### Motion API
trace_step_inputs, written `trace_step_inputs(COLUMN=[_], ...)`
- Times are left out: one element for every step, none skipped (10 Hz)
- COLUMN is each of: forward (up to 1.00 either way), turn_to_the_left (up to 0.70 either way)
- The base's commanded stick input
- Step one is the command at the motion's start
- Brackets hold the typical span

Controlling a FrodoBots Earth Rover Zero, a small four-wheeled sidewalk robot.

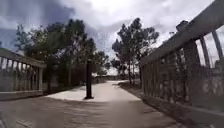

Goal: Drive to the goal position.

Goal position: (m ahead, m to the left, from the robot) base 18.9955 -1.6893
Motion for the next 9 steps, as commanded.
trace_step_inputs(forward=[0.85, 0.85, 0.85, 0.85, 0.85, 0.85, 0.85, 0.85, 0.85], turn_to_the_left=[0.0, 0.0, 0.0, 0.0, 0.0, 0.0, 0.0, 0.0, 0.0])
